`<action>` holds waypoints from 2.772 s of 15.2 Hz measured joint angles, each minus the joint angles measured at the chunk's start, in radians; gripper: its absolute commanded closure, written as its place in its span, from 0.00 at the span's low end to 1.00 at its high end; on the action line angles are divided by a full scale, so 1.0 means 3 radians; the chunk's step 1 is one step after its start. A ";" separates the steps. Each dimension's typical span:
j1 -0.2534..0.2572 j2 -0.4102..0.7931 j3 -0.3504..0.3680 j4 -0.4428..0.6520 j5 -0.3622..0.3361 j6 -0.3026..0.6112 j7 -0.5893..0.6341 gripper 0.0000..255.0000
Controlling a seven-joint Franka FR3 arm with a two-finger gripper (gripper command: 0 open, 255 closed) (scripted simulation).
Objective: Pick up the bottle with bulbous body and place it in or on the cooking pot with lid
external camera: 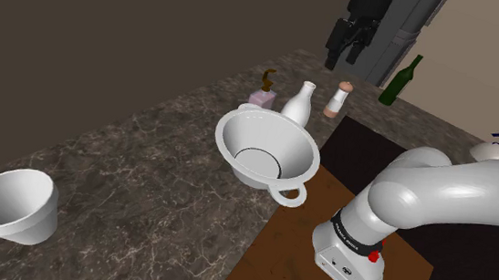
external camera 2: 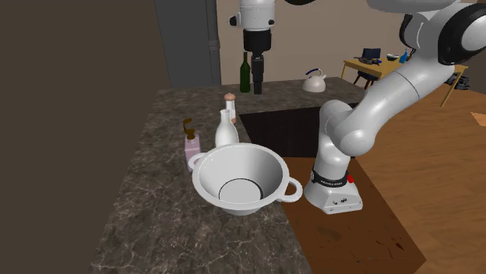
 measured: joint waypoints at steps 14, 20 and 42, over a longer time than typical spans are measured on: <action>-0.0149 0.0656 -0.0694 -0.0380 -0.0268 0.1277 -0.0614 0.00; -0.0141 0.1241 -0.1008 -0.0344 -0.0225 0.1924 -0.0912 0.00; -0.0139 0.1431 -0.1085 -0.0554 -0.0215 0.2337 -0.0967 1.00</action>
